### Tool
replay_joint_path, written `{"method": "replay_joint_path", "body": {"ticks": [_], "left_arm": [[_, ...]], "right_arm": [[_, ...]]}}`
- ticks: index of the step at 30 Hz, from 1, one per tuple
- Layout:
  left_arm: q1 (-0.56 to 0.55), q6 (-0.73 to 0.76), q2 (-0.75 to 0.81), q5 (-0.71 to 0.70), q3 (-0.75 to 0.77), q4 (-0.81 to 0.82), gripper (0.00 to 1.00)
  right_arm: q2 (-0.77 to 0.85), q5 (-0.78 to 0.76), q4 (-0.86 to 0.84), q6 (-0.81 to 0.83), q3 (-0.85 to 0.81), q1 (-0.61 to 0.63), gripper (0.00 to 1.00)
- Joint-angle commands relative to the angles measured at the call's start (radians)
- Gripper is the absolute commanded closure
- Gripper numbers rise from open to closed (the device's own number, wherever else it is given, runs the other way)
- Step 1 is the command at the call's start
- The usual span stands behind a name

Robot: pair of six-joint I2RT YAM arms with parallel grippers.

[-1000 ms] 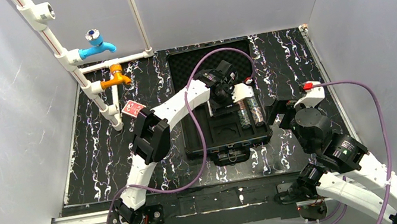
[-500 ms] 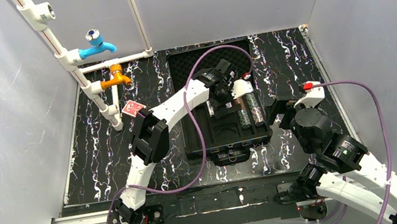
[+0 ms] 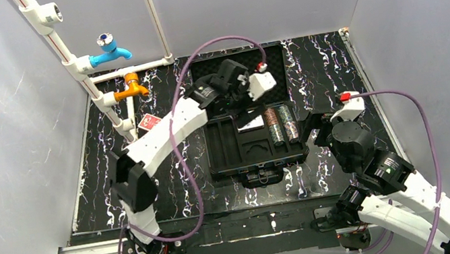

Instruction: Pack up texas hold em set

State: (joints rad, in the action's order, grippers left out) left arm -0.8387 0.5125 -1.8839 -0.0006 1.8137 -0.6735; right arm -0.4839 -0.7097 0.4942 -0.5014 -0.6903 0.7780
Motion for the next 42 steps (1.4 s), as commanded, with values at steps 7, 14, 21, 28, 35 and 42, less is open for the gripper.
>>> {"method": "replay_joint_path", "body": {"ticks": [7,14,21,28,35,42], "left_arm": [[0.124,-0.29,0.411,-0.185,-0.334,0.116,0.06],[0.212,-0.342,0.655,-0.298,-0.608,0.22,0.07],[0.216,-0.35,0.832,-0.341,-0.773,0.361,0.07],[0.216,-0.375,0.837,-0.322,-0.803,0.364,0.09],[0.216,-0.37,0.844,-0.329,-0.806,0.352,0.09],[0.216,-0.355,0.84,-0.327,-0.806,0.344,0.09]], "right_arm": [[-0.2,0.209,-0.133,0.055,-0.071,-0.006,0.17],[-0.467,0.321,-0.181,0.05,-0.16,-0.005,0.2],[-0.668,0.374,-0.276,0.01,-0.222,-0.005,0.25],[-0.844,0.347,-0.356,0.028,-0.323,-0.006,0.31],[-0.995,0.302,-0.4,0.047,-0.418,-0.007,0.34],[-1.129,0.278,-0.417,0.069,-0.501,-0.026,0.39]]}}
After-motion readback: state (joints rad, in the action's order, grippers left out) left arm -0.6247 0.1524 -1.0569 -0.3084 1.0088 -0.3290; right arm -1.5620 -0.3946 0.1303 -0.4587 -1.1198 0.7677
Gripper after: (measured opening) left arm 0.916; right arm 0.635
